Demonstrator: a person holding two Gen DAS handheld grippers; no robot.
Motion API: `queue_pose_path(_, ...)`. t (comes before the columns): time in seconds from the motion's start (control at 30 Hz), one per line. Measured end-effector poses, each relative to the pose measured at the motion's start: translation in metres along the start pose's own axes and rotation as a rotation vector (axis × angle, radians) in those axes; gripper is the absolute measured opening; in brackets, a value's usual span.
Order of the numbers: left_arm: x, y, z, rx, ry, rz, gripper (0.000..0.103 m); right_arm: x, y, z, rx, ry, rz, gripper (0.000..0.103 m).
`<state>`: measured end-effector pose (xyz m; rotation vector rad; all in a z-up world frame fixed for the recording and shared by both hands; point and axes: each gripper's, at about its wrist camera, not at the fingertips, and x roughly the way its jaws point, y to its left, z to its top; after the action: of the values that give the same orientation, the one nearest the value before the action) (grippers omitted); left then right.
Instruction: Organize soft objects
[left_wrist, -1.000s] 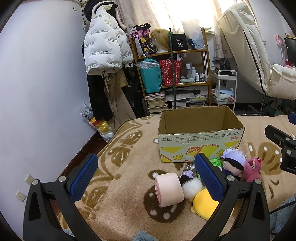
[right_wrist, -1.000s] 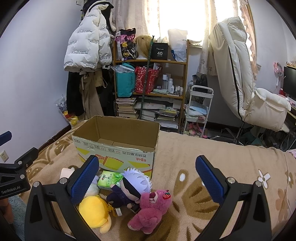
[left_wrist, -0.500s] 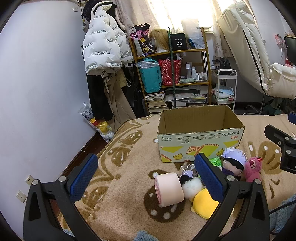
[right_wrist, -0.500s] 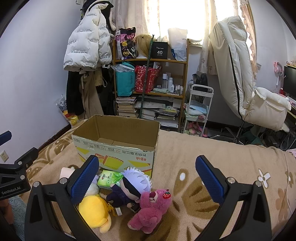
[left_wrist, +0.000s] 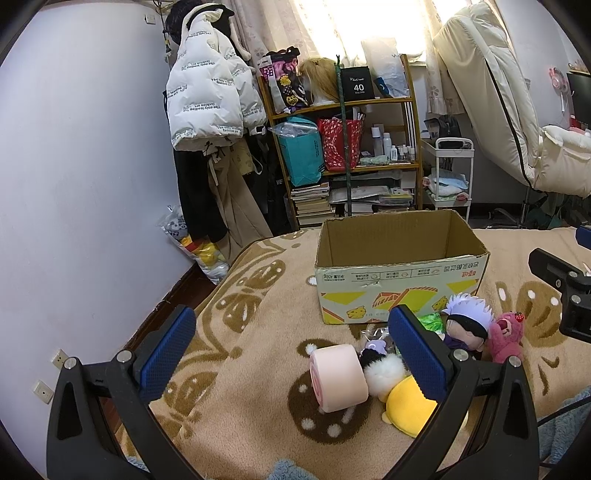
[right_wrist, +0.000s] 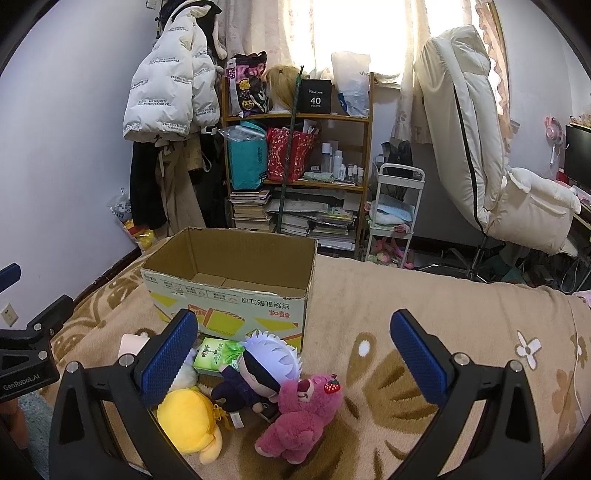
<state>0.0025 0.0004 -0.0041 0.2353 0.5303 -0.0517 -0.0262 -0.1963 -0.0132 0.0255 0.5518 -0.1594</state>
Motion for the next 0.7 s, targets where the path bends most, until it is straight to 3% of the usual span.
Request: queue_pose_path(0.7,0.0020,0.0015,-0.0005,0.006,0.004,0.000,0.103,0.0035,-0.0018,-0.0054,0.013,0.020,-0.002,0.103)
